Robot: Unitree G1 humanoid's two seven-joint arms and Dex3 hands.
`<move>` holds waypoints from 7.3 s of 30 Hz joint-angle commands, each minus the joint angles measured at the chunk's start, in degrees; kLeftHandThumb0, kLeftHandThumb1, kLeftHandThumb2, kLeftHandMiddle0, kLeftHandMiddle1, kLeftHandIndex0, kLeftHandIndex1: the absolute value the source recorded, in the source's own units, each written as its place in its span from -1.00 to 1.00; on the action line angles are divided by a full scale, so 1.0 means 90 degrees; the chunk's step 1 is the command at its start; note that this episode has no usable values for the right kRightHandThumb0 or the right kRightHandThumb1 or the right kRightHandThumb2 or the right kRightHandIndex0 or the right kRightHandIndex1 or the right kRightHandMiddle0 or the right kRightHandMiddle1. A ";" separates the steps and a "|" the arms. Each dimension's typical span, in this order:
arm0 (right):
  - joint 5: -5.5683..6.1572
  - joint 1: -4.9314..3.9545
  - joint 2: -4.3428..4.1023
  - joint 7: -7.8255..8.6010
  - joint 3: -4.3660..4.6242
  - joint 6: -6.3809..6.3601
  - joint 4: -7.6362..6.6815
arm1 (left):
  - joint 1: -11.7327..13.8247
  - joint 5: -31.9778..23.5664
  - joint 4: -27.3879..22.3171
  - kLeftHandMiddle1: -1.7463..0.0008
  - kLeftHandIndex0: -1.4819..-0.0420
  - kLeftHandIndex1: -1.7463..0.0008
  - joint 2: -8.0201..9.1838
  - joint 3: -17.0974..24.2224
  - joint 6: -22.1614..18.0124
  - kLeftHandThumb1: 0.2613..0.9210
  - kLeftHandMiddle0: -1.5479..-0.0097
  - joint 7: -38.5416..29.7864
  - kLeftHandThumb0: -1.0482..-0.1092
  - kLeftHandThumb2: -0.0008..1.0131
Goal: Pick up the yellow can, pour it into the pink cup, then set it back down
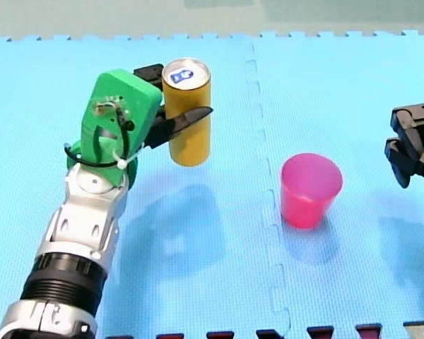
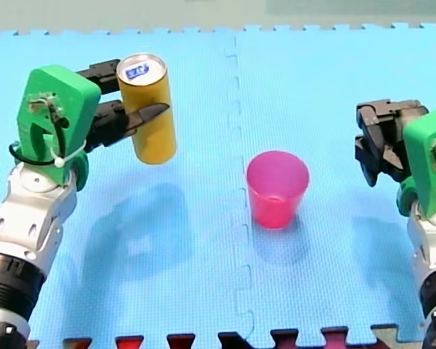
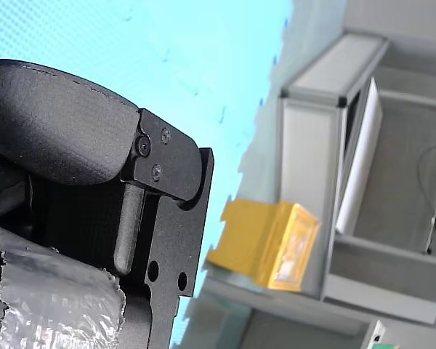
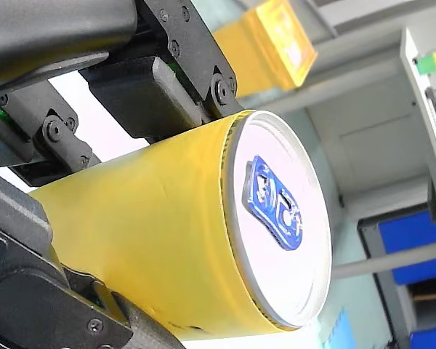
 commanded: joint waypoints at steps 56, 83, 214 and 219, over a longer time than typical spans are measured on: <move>-0.0032 -0.0096 0.0281 -0.0202 0.0010 0.0044 0.0104 | -0.1122 0.1141 0.1630 1.00 -0.68 1.00 -0.0189 -0.0896 -0.1297 0.40 -0.84 0.0730 0.35 -1.00; 0.0016 0.0026 0.0284 -0.0159 -0.0056 -0.0424 0.0081 | -0.1197 0.0702 0.2190 1.00 -0.63 1.00 -0.0630 -0.0720 -0.1103 0.42 -0.80 0.0492 0.29 -1.00; 0.0148 -0.0085 0.0290 0.0225 -0.0186 -0.0819 0.0141 | -0.1542 0.2474 0.2707 0.30 -0.73 0.94 -0.0591 -0.2065 -0.1886 0.76 -0.57 0.2289 -0.12 -1.00; 0.0143 -0.0087 0.0291 0.0223 -0.0191 -0.0823 0.0141 | -0.1558 0.2474 0.2771 0.24 -0.74 0.95 -0.0589 -0.2074 -0.1922 0.76 -0.55 0.2292 -0.12 -1.00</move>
